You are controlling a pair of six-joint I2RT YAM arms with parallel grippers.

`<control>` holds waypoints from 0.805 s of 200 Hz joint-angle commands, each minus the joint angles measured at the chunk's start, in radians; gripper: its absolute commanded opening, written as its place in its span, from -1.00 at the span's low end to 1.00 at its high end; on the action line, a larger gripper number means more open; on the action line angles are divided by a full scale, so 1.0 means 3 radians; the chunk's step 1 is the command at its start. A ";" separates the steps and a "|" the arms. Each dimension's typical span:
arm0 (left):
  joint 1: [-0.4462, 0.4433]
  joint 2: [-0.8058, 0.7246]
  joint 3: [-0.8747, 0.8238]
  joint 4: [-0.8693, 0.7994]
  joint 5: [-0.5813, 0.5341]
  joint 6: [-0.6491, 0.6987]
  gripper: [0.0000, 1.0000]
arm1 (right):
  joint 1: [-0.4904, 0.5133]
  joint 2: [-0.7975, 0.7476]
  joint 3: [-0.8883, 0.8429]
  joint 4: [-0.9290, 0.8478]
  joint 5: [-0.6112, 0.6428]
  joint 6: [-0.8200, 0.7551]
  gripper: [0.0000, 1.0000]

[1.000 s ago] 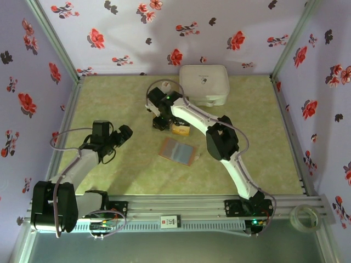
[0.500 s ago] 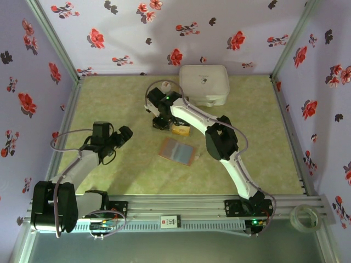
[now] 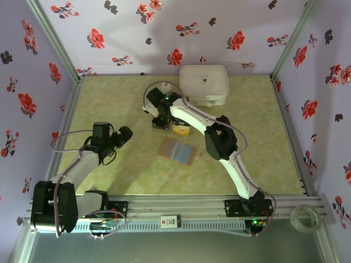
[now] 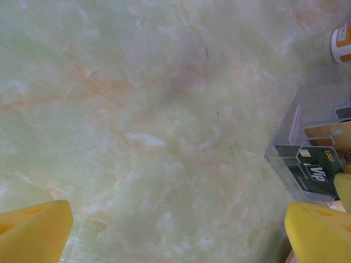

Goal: Put the credit cards into the card holder

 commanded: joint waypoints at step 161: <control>0.0033 0.0121 0.0267 -0.0237 0.0154 0.0244 0.99 | 0.0013 -0.0335 0.0221 -0.0051 -0.0272 -0.0674 -1.00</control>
